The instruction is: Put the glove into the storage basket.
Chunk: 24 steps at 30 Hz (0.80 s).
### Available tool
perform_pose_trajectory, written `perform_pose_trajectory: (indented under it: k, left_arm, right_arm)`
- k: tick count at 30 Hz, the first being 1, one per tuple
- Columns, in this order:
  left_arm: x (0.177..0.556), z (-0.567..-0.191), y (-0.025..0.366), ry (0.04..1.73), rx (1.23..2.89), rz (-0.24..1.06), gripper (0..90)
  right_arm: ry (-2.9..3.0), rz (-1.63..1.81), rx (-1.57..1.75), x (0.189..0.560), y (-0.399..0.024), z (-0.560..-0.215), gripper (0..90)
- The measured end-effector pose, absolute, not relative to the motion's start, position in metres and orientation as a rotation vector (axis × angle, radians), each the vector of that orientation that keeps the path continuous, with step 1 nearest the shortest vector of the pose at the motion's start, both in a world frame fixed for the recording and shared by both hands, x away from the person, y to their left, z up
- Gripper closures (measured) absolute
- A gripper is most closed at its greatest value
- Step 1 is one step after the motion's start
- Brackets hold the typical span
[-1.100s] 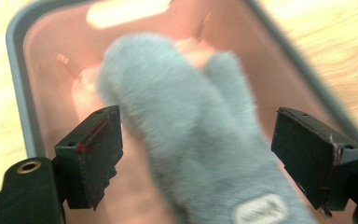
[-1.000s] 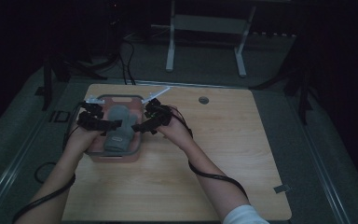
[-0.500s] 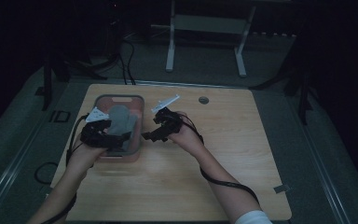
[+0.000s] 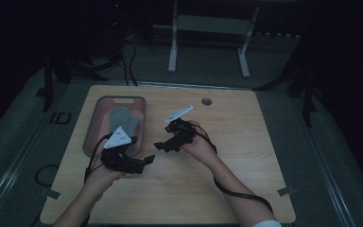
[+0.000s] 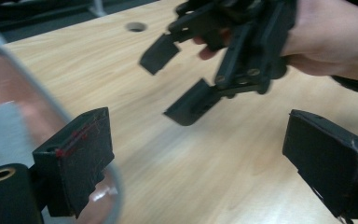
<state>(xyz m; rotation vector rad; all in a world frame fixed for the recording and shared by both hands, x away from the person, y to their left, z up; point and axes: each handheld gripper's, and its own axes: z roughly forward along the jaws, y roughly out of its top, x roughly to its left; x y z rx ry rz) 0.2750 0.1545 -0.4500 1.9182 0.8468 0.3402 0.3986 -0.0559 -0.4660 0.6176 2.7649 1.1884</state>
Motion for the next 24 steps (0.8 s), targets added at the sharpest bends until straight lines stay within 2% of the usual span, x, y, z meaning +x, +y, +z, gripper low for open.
perform_pose_trajectory:
  k: [16,24]
  left_arm:
    - [0.254,-0.477,0.105,0.689,1.982,0.236,8.7]
    - [0.251,-0.494,0.093,0.646,1.994,0.184,8.8]
  right_arm:
    - [2.763,1.175,0.65,0.38,-0.092,-0.494,16.4]
    - [2.757,1.177,0.584,0.372,-0.109,-0.511,15.8]
